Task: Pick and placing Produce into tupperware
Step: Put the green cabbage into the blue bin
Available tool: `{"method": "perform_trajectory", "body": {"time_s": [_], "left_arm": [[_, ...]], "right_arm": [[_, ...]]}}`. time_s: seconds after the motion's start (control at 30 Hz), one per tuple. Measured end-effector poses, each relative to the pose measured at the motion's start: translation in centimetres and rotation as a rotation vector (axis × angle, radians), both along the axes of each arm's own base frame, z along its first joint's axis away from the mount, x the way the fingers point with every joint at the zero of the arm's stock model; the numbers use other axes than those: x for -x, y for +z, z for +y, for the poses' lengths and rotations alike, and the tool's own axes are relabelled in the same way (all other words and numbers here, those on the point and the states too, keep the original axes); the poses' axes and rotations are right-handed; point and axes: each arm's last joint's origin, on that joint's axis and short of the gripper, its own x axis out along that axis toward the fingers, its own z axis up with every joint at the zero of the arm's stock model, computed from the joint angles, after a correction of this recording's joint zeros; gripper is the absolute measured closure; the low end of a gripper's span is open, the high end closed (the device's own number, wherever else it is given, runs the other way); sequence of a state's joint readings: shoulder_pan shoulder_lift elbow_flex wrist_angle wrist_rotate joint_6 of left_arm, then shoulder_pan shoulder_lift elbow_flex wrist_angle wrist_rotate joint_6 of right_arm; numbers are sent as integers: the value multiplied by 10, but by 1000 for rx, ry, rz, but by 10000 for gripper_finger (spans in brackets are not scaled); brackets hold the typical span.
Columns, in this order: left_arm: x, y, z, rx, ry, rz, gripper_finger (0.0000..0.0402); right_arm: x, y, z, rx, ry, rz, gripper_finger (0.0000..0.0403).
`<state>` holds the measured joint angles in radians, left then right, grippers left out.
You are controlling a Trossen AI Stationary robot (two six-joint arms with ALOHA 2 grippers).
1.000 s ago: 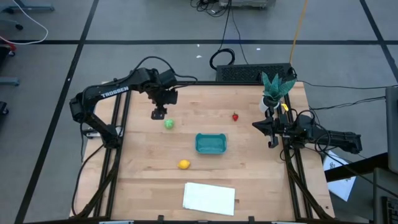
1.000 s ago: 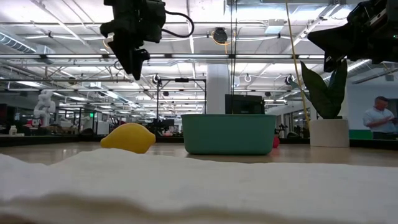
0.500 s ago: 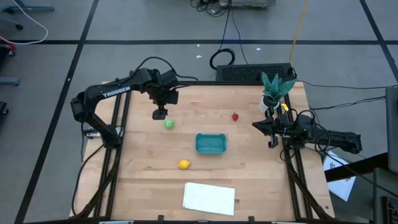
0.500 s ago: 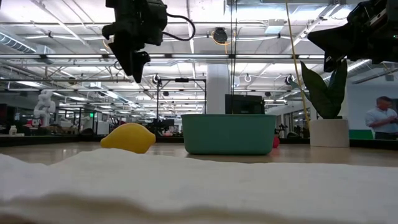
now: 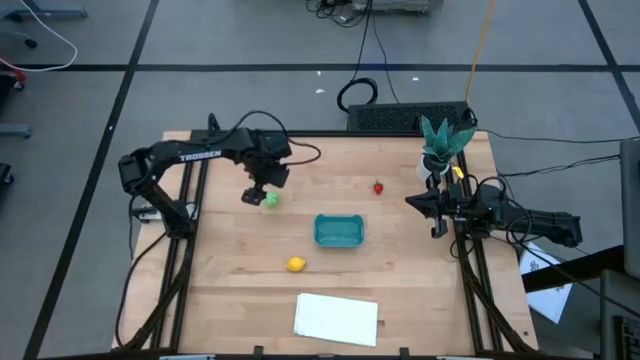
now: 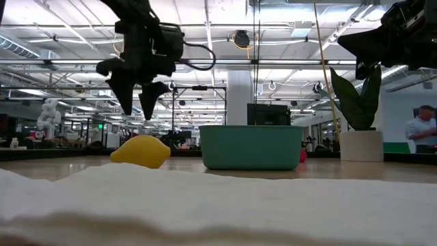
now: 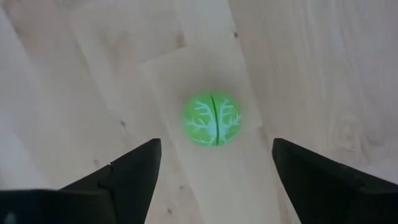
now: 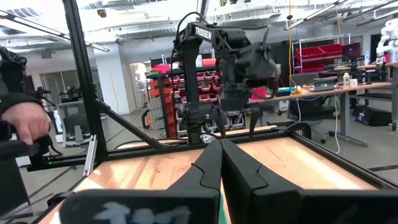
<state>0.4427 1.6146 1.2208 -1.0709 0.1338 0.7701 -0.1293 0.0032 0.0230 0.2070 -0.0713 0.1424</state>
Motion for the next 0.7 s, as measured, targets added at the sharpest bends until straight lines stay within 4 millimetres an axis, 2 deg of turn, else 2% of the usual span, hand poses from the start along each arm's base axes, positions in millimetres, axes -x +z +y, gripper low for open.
{"method": "perform_trajectory", "body": {"time_s": [0.7], "left_arm": [[6,-46,-5,41,-42,-79,80]], "right_arm": [[0,0,0,5,-1,0,403]]}}
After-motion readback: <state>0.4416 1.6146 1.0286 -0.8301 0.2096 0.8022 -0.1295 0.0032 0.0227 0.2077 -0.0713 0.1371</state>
